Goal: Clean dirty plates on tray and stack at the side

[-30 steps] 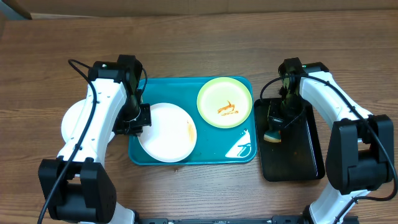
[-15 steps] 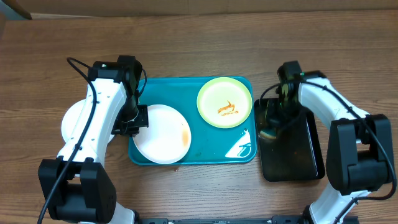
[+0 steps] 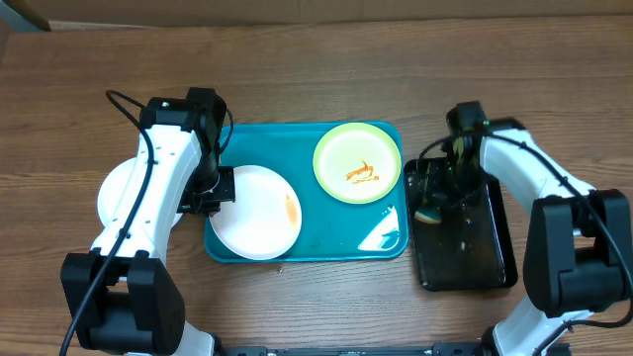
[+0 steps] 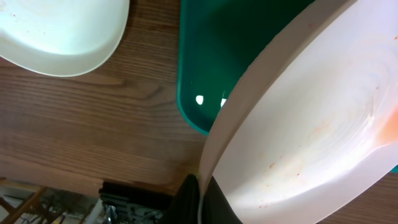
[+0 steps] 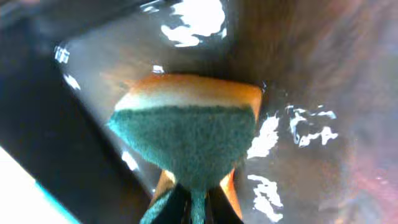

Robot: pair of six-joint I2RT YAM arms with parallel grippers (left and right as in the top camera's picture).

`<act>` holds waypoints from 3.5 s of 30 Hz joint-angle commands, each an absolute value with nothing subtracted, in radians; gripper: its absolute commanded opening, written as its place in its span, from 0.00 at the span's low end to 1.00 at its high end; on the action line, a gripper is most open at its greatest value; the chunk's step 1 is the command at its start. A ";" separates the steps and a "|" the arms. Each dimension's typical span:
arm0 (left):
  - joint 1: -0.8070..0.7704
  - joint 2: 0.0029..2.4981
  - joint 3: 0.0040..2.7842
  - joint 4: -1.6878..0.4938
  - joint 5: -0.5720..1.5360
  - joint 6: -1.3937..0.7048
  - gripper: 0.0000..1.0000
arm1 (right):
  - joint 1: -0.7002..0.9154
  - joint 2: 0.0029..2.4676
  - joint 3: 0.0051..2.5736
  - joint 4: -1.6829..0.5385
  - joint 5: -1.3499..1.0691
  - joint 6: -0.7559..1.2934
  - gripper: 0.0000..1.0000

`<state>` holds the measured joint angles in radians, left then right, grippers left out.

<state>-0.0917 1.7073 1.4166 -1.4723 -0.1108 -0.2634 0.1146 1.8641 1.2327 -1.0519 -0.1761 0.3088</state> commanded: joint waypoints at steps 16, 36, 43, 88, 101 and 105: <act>-0.113 1.714 1.443 -1.477 -0.441 -0.351 0.04 | 0.050 1.824 1.035 -0.891 -0.186 0.345 0.04; -0.580 1.714 1.588 -1.383 -1.030 -0.515 0.04 | 0.050 1.824 0.998 -0.862 -0.185 0.344 0.04; -0.688 1.714 1.566 -1.382 -1.216 -0.533 0.04 | 0.050 1.824 0.998 -0.865 -0.185 0.340 0.04; 0.467 1.716 1.566 -1.307 -0.100 -0.395 0.04 | 0.050 1.824 1.010 -0.891 -0.271 0.238 0.04; 0.557 1.869 1.566 -1.290 -0.143 -0.388 0.04 | 0.050 1.824 1.010 -0.895 -0.271 0.237 0.04; 0.557 1.888 1.566 -1.297 -0.169 -0.387 0.04 | 0.050 1.824 1.010 -0.896 -0.271 0.237 0.04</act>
